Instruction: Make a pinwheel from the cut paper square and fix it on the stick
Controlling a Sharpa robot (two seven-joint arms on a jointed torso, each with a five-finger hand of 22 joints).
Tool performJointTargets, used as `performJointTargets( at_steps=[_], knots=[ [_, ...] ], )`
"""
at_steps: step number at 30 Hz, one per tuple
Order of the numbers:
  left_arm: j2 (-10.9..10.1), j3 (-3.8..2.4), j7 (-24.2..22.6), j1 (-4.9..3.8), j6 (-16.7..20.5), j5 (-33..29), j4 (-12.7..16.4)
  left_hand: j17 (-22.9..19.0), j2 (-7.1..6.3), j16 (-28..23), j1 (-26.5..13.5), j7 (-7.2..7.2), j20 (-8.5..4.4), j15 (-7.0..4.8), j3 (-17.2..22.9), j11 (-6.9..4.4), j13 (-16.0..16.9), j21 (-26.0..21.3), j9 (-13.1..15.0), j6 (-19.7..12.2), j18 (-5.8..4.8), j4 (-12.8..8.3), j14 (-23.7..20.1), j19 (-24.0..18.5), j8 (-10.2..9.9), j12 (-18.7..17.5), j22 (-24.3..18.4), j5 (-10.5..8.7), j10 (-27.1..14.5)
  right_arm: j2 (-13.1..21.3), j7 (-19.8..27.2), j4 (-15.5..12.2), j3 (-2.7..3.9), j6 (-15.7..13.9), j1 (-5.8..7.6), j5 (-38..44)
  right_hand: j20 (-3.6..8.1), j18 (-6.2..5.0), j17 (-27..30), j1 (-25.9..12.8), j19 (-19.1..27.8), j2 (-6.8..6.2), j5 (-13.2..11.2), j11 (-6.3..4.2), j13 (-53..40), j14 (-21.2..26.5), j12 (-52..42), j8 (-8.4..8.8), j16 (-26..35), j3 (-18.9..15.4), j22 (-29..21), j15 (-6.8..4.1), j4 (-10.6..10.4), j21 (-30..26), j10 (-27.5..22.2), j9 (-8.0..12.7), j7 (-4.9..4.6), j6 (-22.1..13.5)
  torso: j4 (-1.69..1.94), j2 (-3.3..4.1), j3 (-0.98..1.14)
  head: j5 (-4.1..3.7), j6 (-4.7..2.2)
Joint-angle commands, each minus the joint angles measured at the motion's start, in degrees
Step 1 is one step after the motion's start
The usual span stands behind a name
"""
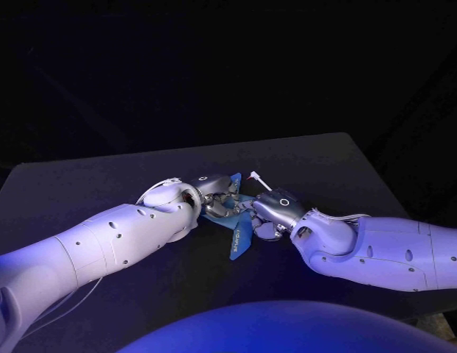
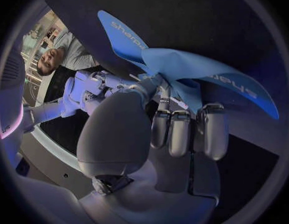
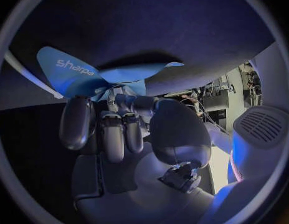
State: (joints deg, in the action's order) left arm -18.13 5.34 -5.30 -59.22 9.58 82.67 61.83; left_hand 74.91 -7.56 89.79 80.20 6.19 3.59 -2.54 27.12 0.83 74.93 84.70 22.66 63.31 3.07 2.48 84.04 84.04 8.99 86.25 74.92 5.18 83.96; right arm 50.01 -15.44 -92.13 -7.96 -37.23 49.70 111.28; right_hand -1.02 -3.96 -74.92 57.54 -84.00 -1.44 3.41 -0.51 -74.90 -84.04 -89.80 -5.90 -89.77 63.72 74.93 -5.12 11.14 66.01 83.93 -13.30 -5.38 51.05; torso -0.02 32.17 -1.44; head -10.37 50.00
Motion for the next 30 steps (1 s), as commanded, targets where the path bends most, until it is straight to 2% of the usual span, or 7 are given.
performJointTargets(
  at_steps=[1, 6, 11, 17, 19, 24, 30],
  knots=[
    [-0.13, 0.19, 1.27, 0.2, -1.57, 0.32, -0.39, 15.09, 0.62, 0.21, -0.05, -1.56, 0.0, -0.19, 0.07, -0.33, 8.11, 0.32, 3.74, 2.09, -1.11, -0.43, 5.96, 1.76, 0.64, -0.04, 7.85, 0.1, 1.61, 0.13, 2.31, 0.07, -0.21, -5.5, -0.3, -0.78, 0.04, -0.5, -15.08, -0.55, 0.07, 0.04, -0.08, 0.56, -15.1, -5.96, -0.2, 0.45, -0.23, 0.03, 9.16, 0.16, 0.33, 0.01, 6.07, 0.29, -0.06, -0.66, 0.03, -0.01, 0.0, 0.0, 0.0],
    [-0.06, 0.19, 1.26, 0.2, -1.45, 0.17, -0.41, 15.09, 0.62, 0.21, -0.05, -1.56, 0.0, -0.19, 0.07, -0.33, 8.11, 0.32, 3.74, 2.09, -1.11, -0.43, 5.96, 1.76, 0.64, -0.04, 7.85, 0.1, 1.61, 0.47, 8.97, -0.24, -0.17, -13.83, -0.2, -6.75, -0.05, -0.57, -15.08, -0.59, 0.21, -0.12, -0.18, 0.79, -15.1, -5.96, -0.2, 0.51, -0.23, -0.14, 9.05, 0.32, 0.38, -0.41, 6.07, 0.33, -0.19, -0.7, 0.06, 0.0, 0.0, -0.07, 0.0],
    [0.0, 0.19, 1.25, 0.2, -1.35, -0.04, -0.45, 15.09, 0.62, 0.21, -0.05, -1.56, 0.0, -0.19, 0.07, -0.33, 8.11, 0.32, 3.74, 2.09, -1.11, -0.43, 5.96, 1.76, 0.64, -0.04, 7.85, 0.1, 1.61, 1.31, 19.06, -0.75, -0.13, -18.17, 0.41, -15.98, -0.48, -0.56, -15.08, -0.34, 0.33, -0.4, 1.23, 1.31, -15.1, -5.96, -0.2, 0.52, -0.23, -1.4, 8.99, 0.85, 0.1, -0.51, 6.07, 0.36, -0.67, -0.55, 0.05, 0.0, -0.1, -0.34, 0.0],
    [0.0, 0.19, 1.19, 0.2, -1.13, -0.19, -0.48, 15.09, 0.62, 0.21, -0.05, -1.56, 0.0, -0.19, 0.07, -0.33, 8.11, 0.32, 3.74, 2.09, -1.11, -0.43, 5.96, 1.76, 0.64, -0.04, 7.85, 0.1, 1.61, 3.29, 26.42, -1.72, -0.09, -19.74, 1.01, -24.88, -1.6, -0.44, -15.08, 0.92, 0.29, -1.0, 3.92, 3.0, -15.1, -5.96, -0.2, -0.15, -0.23, -4.49, 9.06, 2.23, -0.56, -0.06, 6.07, 0.1, -2.12, 1.09, 0.07, -0.02, -0.14, -0.39, 0.0],
    [-0.01, 0.19, 1.13, 0.2, -0.92, -0.33, -0.48, 15.09, 0.63, 0.21, -0.13, -1.57, -0.01, -0.19, 0.1, -0.33, 8.14, 0.32, 3.79, 2.07, -1.11, -0.49, 5.96, 1.76, 0.66, -0.02, 7.85, 0.08, 1.63, 4.38, 29.27, -2.09, -0.07, -20.01, 1.13, -29.95, -2.39, -0.36, -15.08, 1.08, 0.3, -1.68, 3.89, 4.13, -15.1, -5.96, -0.2, -1.31, -0.23, -6.77, 9.06, 3.19, -1.41, 0.04, 6.07, -0.39, -3.35, 3.31, 0.06, -0.02, -0.1, -0.41, 0.0],
    [-0.1, 0.19, 0.86, 0.2, -0.35, -0.69, -0.33, 15.09, 0.64, 0.21, -0.19, -1.57, -0.01, -0.2, 0.12, -0.33, 8.17, 0.31, 3.83, 2.06, -1.11, -0.54, 5.96, 1.76, 0.67, 0.0, 7.85, 0.06, 1.65, 6.14, 35.43, -2.66, 0.0, -20.12, 1.36, -42.29, -3.21, -0.48, -15.08, 0.69, 0.36, -2.83, 3.88, 3.83, -15.1, -5.96, -0.2, -2.59, -0.23, -11.24, 8.92, 3.64, -3.57, -0.17, 6.07, -1.36, -2.85, 5.13, 0.03, -0.01, -0.01, -0.45, 0.0],
    [-0.25, 0.19, 0.41, 0.2, 0.44, -0.94, 0.0, 15.09, 0.64, 0.21, -0.26, -1.58, -0.02, -0.2, 0.13, -0.34, 8.17, 0.31, 3.86, 2.05, -1.11, -0.58, 5.96, 1.76, 0.68, -0.01, 7.85, 0.04, 1.64, 7.31, 41.13, -3.04, 0.14, -19.53, 2.05, -57.46, -3.26, -0.63, -15.08, 1.19, 0.48, -4.09, 4.35, 3.3, -15.1, -5.96, -0.2, -3.88, -0.23, -16.57, 8.63, 3.43, -4.46, -1.04, 6.07, -3.25, -2.2, 5.74, -0.08, 0.01, 0.0, -0.55, 0.0]
  ],
)
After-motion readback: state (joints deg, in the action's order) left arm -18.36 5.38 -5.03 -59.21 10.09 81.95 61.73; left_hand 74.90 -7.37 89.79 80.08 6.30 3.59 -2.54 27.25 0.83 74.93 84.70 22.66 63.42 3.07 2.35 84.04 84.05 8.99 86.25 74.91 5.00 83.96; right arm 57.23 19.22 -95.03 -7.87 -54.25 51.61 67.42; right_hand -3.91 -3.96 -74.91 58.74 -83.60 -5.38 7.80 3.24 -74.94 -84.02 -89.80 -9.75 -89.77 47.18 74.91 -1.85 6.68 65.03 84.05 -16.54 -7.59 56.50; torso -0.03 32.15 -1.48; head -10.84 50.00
